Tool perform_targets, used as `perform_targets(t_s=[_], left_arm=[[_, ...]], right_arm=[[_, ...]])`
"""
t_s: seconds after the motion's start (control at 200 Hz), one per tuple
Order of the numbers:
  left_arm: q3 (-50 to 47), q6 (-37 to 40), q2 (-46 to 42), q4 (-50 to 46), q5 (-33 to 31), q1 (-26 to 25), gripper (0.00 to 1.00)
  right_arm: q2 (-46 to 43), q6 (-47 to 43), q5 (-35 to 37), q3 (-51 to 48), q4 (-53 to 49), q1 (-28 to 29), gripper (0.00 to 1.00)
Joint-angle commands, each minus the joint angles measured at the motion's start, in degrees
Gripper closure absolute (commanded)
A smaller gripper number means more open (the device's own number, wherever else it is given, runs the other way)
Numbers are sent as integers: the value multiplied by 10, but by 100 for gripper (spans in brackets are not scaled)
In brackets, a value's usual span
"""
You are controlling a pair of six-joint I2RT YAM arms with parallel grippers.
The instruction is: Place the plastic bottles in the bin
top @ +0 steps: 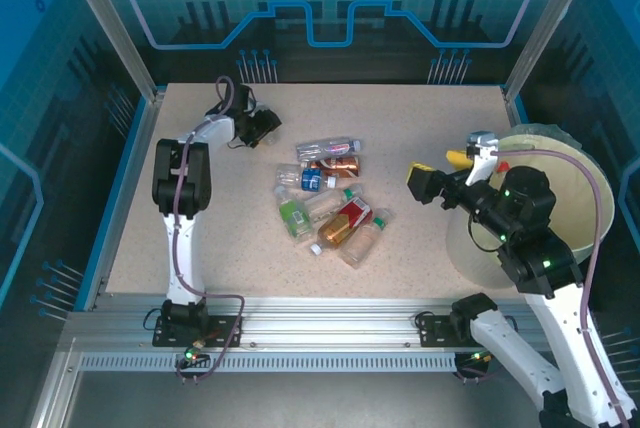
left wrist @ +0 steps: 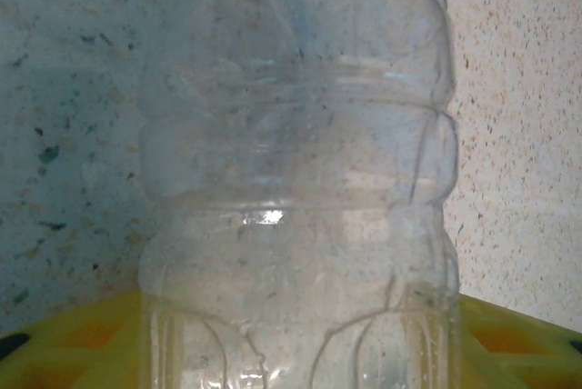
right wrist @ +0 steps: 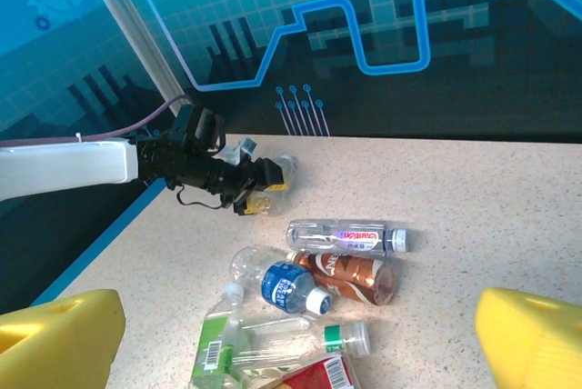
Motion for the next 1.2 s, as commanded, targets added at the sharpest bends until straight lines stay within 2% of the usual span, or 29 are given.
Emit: perform_targets(t_s=[0.0, 0.12, 0.315, 0.49, 0.695, 0.975, 1.08, 1.196], left_arm=[[-44, -7, -54, 30, 29, 0, 50], [-116, -12, -114, 92, 42, -2, 52], [-254, -25, -223, 205, 70, -14, 55], [-356, -23, -322, 270, 95, -58, 57], [-415, 44, -427, 276, 115, -128, 57], [-499, 116, -565, 313, 164, -193, 56], [-521, 121, -595, 347, 205, -203, 56], [-533, 89, -598, 416, 285, -204, 56]], right_arm=[[20, -3, -8, 20, 0, 19, 0], [51, 10, 0, 20, 7, 47, 0], [97, 22, 49, 17, 65, 123, 0], [156, 71, 44, 37, 90, 151, 0], [223, 115, 59, 95, 43, 166, 0], [310, 146, 21, 188, -30, 172, 0], [318, 150, -1, 185, -9, 172, 0], [334, 144, -58, 190, 9, 172, 0]])
